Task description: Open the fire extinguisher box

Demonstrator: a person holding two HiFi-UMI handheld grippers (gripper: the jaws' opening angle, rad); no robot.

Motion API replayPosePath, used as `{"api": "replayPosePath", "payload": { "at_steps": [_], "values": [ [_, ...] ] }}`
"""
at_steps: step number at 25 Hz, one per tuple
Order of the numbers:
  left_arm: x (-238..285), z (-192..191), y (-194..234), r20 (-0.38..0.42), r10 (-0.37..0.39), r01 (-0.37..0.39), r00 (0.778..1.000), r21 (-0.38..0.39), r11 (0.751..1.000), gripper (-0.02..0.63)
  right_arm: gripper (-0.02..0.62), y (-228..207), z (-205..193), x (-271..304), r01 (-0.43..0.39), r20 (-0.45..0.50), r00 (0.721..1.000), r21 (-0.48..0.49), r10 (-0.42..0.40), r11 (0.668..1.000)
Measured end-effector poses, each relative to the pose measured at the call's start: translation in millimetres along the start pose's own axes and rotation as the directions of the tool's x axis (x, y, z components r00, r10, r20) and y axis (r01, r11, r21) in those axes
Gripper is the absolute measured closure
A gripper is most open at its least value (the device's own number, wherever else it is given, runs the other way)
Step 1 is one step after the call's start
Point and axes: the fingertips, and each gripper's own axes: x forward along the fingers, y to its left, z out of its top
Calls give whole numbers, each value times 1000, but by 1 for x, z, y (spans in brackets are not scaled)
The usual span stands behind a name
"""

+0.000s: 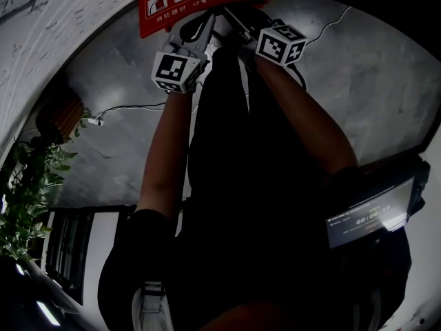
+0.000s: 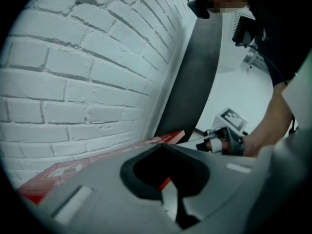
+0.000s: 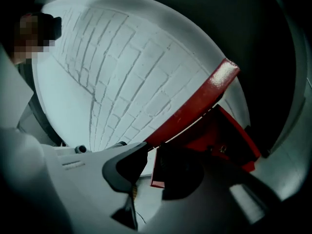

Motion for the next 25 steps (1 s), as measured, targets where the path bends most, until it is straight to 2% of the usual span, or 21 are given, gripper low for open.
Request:
{"api": "replayPosePath", "payload": {
  "at_steps": [9, 14, 25],
  "values": [
    [3, 11, 11, 27, 22, -22, 999, 5, 1000, 606, 518, 11, 20, 7, -17, 19, 1000, -172, 20, 985],
    [6, 20, 18, 43, 27, -28, 999, 18, 999, 606, 522, 17, 29, 12, 0, 25, 1000, -296, 8, 955],
    [4, 39, 39, 80, 78, -80, 994, 23, 997, 606, 528, 32, 63, 20, -5, 58, 998, -444, 35, 896]
  ]
}}
